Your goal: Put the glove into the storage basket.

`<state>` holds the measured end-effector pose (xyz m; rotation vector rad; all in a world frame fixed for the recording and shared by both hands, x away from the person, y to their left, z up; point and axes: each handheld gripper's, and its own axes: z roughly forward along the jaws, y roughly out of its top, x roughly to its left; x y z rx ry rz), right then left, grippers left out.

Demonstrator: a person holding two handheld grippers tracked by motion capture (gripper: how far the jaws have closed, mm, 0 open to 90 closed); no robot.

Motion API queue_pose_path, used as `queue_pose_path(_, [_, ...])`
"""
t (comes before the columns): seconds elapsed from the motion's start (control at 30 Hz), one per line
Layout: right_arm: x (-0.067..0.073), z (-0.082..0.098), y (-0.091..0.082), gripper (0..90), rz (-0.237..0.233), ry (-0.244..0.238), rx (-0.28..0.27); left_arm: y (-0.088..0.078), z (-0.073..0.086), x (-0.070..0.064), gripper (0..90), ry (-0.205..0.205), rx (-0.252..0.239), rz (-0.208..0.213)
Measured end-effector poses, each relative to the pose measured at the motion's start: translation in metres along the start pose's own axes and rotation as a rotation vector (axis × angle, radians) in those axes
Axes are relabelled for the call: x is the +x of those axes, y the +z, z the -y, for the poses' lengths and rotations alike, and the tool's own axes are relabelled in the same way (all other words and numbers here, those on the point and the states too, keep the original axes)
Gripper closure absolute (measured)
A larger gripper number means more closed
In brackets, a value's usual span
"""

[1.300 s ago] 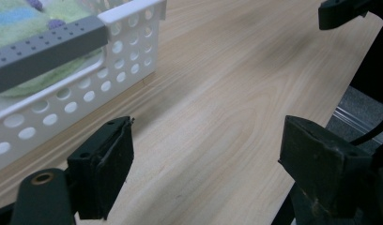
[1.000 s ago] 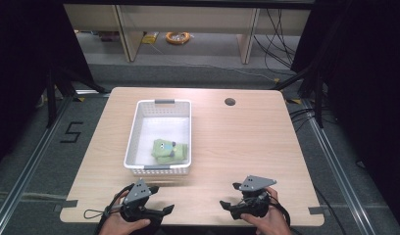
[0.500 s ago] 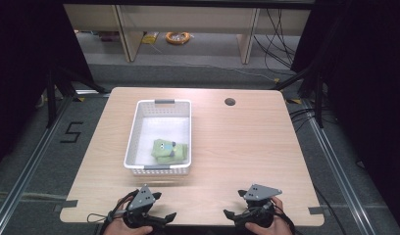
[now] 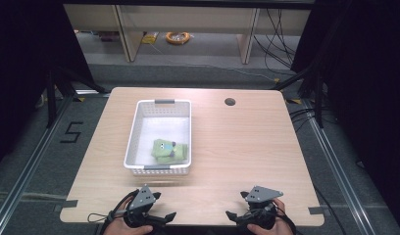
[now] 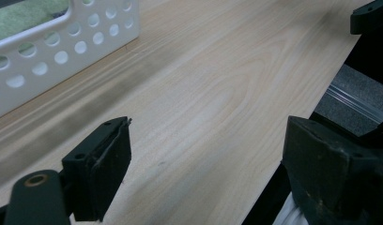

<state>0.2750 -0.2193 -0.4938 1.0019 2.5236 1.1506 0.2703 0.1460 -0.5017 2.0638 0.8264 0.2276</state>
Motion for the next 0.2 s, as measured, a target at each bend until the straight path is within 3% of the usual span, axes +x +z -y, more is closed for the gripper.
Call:
queue_pose_path(0.07, [-0.0019,0.0003,0.0006,16.8,0.005,-0.012,-0.004,0.0004,0.0004,0.0003,15.1,-0.006,-0.003,-0.012])
queue_pose_path(0.13, [-0.0036,0.0005,0.0009,16.8,-0.003,-0.015,-0.005,0.0017,0.0009,-0.0009,15.0,-0.045,-0.007,-0.004])
queue_pose_path(0.17, [-0.0034,0.0005,0.0002,16.8,-0.001,-0.006,-0.001,-0.0001,0.0,0.0021,15.1,-0.009,0.021,-0.005])
queue_pose_path(0.2, [-0.0034,0.0005,0.0002,16.8,-0.001,-0.006,-0.001,-0.0001,0.0,0.0021,15.0,-0.009,0.021,-0.005])
